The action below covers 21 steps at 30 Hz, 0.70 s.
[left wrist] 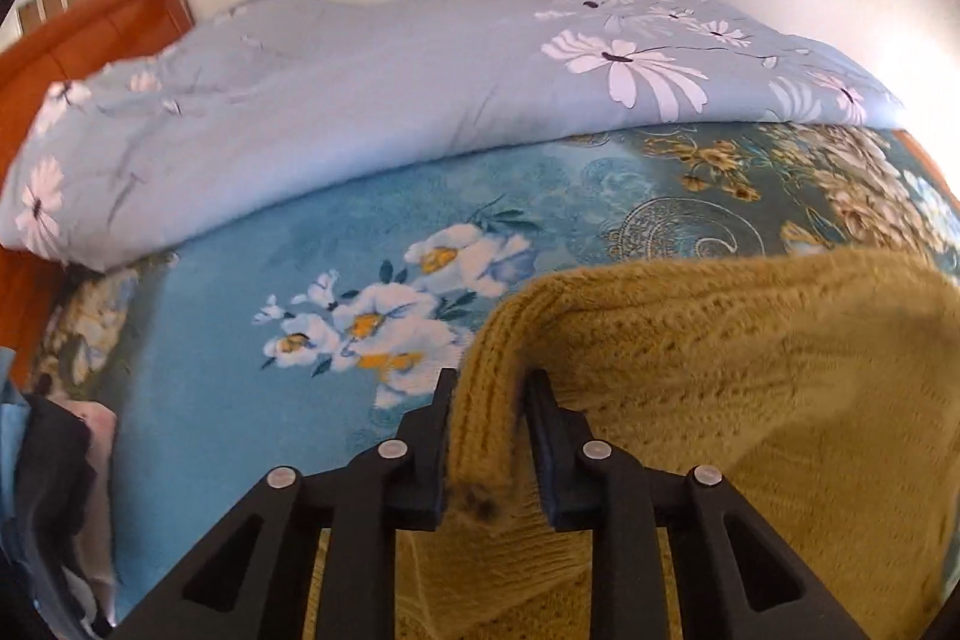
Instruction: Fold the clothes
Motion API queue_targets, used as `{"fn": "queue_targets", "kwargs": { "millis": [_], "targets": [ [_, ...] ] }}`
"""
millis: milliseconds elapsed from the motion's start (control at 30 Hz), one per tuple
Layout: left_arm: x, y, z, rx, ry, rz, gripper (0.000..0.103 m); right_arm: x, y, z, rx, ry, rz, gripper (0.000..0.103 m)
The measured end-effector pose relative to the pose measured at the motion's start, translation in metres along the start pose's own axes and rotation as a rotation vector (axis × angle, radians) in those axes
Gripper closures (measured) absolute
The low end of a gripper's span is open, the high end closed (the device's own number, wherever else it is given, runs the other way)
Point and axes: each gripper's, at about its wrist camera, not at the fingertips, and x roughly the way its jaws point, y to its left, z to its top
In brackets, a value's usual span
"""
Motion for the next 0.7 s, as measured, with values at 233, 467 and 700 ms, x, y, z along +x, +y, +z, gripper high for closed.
{"fn": "queue_targets", "kwargs": {
  "millis": [233,467,700],
  "targets": [
    [-0.025,-0.036,0.014,0.095,-0.027,-0.118,0.039,0.005,0.002,0.001,-0.015,0.002,0.007,0.057],
    [-0.018,-0.148,0.020,0.433,-0.021,-0.178,0.032,0.009,0.001,-0.006,-0.011,-0.014,0.039,0.059],
    [0.028,-0.233,0.025,0.690,0.034,-0.204,0.032,0.008,-0.007,-0.012,0.006,0.008,0.076,0.070]
  ]
}}
